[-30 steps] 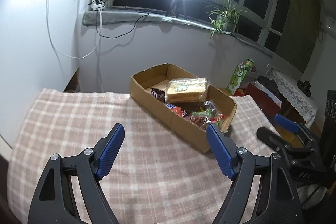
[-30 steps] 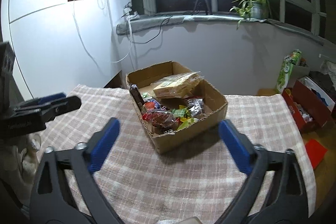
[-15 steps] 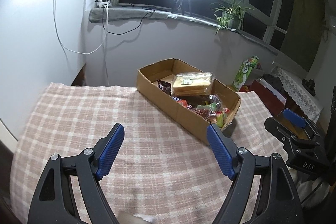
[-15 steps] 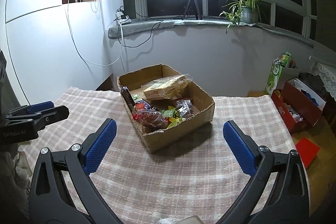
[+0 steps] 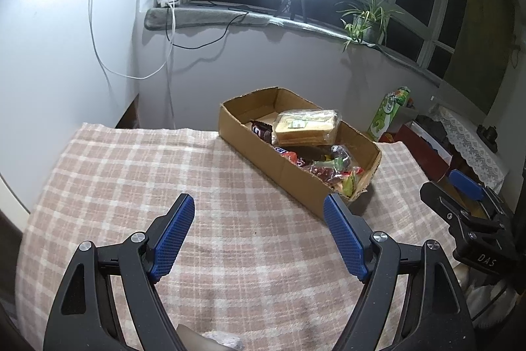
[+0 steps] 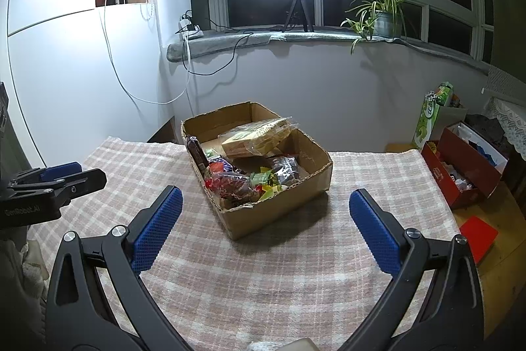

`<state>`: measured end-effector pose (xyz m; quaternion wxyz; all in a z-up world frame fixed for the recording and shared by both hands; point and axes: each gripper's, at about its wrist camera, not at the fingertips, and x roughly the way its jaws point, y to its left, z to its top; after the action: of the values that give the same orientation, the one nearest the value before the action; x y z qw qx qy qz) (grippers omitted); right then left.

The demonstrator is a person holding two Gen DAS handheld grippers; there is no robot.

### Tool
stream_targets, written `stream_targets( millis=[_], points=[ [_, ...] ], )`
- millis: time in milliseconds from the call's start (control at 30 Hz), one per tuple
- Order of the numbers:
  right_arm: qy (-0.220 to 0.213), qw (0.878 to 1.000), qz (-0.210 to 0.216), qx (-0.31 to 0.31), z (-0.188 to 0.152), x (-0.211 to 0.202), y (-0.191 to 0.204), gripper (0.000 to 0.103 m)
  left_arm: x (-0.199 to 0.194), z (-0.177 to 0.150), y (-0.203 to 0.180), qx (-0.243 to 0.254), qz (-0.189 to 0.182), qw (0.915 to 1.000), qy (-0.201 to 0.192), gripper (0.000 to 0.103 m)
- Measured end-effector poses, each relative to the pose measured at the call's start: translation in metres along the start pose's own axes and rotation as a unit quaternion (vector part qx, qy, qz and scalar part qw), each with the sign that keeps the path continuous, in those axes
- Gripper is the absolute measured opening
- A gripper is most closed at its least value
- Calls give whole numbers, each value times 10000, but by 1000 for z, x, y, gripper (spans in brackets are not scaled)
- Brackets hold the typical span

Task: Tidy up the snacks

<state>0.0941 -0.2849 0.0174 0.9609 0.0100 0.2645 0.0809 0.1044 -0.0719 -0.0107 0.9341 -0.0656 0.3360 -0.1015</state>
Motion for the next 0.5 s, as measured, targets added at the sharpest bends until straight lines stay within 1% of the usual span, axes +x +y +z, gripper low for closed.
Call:
stream_targets(
  millis=[100,200,500],
  points=[
    [1,10000,-10,2,0,0,-1,103,1,0,0,-17,33,10000,40,81],
    [14,10000,-20,1,-1,-1,-2,103,1,0,0,-7,51,10000,41,85],
    [16,10000,-16,-6,-1,-1,-3,103,1,0,1,-21,36,10000,42,85]
  ],
)
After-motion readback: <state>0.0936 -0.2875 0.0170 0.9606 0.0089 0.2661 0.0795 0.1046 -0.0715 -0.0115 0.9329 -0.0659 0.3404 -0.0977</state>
